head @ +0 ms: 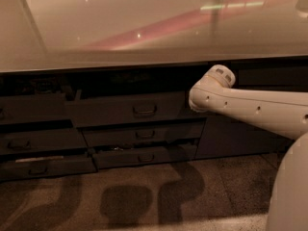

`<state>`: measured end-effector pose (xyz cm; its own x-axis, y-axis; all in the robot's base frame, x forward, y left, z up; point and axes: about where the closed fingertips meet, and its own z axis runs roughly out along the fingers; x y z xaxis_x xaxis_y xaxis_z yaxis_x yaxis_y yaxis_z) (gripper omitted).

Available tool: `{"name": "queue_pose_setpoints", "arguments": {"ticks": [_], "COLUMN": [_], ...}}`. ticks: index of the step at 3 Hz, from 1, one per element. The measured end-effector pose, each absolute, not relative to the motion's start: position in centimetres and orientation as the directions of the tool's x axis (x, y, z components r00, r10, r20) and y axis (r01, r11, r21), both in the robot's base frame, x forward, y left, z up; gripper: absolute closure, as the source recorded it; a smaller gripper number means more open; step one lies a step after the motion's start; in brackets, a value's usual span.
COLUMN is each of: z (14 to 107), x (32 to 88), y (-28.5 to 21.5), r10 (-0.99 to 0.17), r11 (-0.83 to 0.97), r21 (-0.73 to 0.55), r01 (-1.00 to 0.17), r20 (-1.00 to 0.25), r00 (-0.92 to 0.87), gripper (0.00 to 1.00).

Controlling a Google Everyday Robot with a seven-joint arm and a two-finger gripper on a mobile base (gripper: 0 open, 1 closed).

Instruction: Open top drawer

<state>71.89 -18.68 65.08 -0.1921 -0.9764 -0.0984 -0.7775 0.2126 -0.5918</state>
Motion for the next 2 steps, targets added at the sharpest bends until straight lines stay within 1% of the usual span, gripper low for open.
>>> {"name": "queue_pose_setpoints", "arguments": {"ticks": [1,2], "z": [63.7,64.8], "x": [70.5,70.2], "y": [-19.0,-19.0], "r10": [-0.978,-0.978], "r11": [0.201,0.203], "r21": [-0.586,-0.598], "r01": [-0.785,-0.776], "r20": [-0.08,-0.092], "r00": [-0.19,-0.185], "gripper": [1.0,1.0]}}
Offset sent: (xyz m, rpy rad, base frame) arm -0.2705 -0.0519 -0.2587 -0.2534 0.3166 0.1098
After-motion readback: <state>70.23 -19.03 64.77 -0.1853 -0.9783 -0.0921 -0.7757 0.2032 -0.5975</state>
